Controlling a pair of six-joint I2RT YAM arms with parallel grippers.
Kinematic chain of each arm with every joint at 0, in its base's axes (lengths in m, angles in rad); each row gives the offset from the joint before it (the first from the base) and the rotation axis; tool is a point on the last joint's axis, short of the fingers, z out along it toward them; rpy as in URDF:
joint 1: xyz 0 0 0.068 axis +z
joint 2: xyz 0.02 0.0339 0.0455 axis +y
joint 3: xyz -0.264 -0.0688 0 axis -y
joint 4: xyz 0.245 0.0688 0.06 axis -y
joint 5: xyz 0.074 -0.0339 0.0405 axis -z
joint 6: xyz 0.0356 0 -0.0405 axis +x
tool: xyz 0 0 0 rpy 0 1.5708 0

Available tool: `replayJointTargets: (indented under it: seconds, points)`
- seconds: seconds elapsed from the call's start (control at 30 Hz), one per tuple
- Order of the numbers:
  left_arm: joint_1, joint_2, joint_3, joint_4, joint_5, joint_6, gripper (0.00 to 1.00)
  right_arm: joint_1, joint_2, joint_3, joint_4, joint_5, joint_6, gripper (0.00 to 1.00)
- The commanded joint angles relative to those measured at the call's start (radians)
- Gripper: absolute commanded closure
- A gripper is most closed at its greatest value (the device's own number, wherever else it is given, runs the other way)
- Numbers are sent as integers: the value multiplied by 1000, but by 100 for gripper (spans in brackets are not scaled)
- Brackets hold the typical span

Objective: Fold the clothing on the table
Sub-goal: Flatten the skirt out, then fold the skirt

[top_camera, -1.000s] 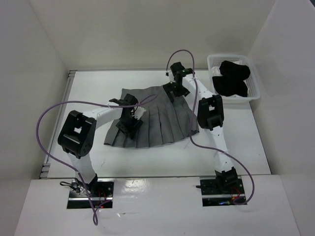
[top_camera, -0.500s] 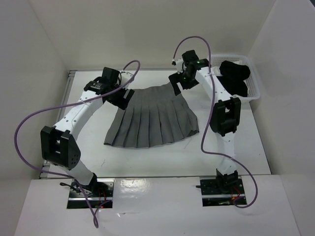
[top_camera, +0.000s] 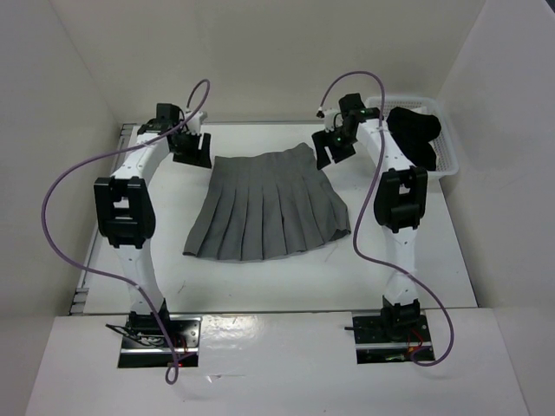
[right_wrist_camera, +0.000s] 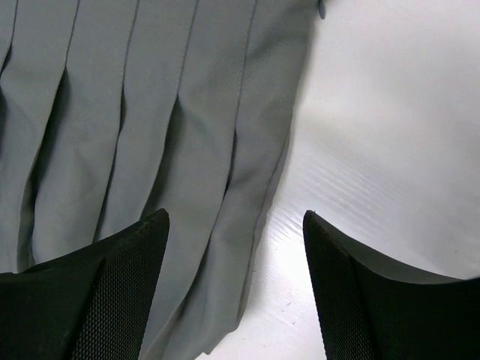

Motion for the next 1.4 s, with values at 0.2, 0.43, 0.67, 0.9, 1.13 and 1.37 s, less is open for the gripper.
replayJointTargets:
  seconds: [0.2,0.43,0.67,0.9,1.13,1.37]
  points:
    - [4,162,212,32,161,-19,30,-18,15,50,1,-106,-22,24]
    - [4,231,224,43,109,-19,30,-18,-9,43,-12,-127,-31,24]
    - [14,297,296,32,100,-38,32,-18,-70,-31,7,-117,-40,24]
    - [14,358,363,11,100,-47,33,-18,-138,-117,47,-107,-49,24]
    - [14,431,468,-54,109,-47,36,-18,-185,-173,65,-77,-49,24]
    - [14,480,520,-103,109,-47,41,-18,-204,-174,65,-66,-49,24]
